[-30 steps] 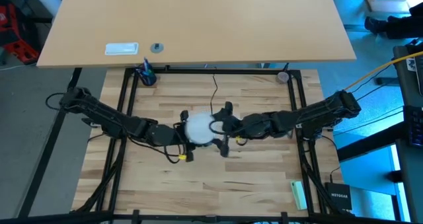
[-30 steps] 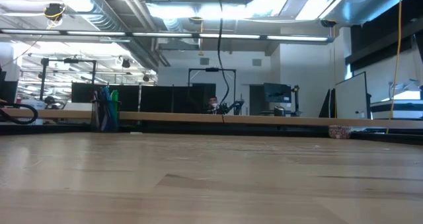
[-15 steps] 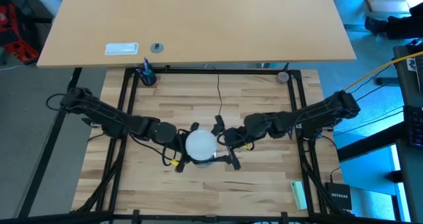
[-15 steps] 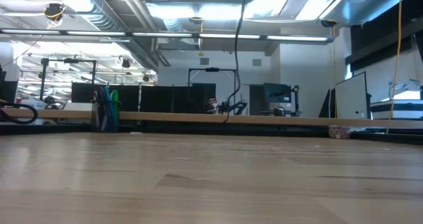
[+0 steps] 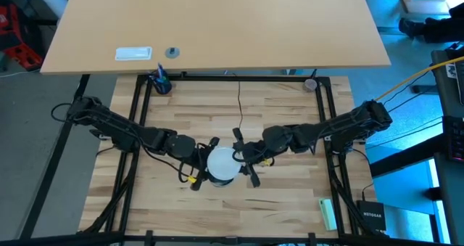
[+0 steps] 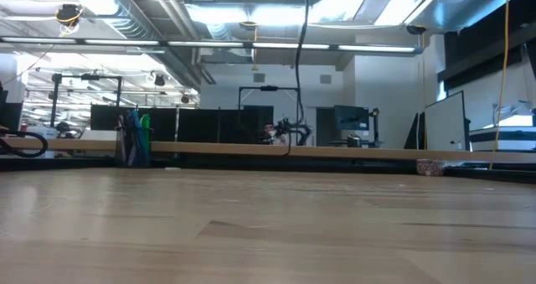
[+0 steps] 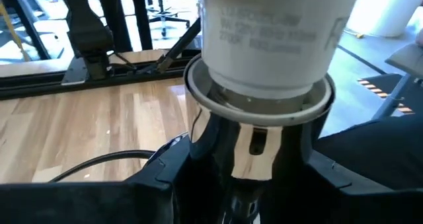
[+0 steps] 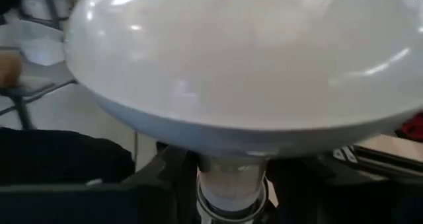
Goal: Screw lightbulb
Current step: Insert the lightbulb into the lamp
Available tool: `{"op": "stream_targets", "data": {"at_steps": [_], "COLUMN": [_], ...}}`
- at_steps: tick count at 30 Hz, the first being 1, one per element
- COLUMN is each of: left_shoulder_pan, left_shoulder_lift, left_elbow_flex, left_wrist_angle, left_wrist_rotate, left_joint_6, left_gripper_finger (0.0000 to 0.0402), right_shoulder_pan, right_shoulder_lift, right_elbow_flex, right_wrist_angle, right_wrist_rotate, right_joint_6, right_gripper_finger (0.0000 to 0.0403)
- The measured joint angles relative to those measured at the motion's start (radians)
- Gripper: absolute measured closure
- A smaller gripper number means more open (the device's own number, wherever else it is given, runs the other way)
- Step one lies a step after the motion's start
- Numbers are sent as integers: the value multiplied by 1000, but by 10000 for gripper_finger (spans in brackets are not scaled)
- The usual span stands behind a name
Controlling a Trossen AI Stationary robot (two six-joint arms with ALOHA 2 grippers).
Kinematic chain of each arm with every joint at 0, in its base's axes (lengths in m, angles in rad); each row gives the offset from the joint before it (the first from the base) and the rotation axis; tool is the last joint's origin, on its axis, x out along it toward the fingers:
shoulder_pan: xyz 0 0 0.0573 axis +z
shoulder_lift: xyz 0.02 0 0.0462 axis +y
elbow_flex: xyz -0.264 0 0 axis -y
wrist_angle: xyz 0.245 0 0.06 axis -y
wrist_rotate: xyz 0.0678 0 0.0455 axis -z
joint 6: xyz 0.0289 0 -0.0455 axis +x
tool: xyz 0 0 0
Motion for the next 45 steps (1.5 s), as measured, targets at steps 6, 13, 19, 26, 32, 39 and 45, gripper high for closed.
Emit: {"op": "stream_targets", "data": {"at_steps": [6, 13, 19, 26, 32, 39, 45], "left_shoulder_pan": [-1, -21, -25, -31, -40, -46, -47], "left_shoulder_lift": [0, 21, 34, 24, -23, -51, -45], "left_elbow_flex": [0, -2, -4, -1, 3, 3, 2], "left_wrist_angle": [-25, 14, 30, 2, -19, -16, 15], "left_wrist_rotate": [-181, -543, -607, -581, -504, -205, -7], "left_joint_6": [-29, -59, -83, -58, -45, 4, 41], "left_gripper_finger": [239, 239, 239, 239, 239, 239, 239], "right_shoulder_pan": [4, 6, 6, 2, 38, 44, 48], "right_shoulder_lift": [-3, 22, 37, 9, -87, -154, -86], "right_elbow_flex": [0, 6, 5, 2, -3, 0, 1], "right_wrist_angle": [-45, -58, -49, -52, -139, -250, -39], "right_wrist_rotate": [228, 650, 706, 560, 532, 271, 42], "right_joint_6": [32, 105, 107, 86, 86, 40, 7], "right_gripper_finger": [252, 252, 252, 231, 84, 40, 38]}}
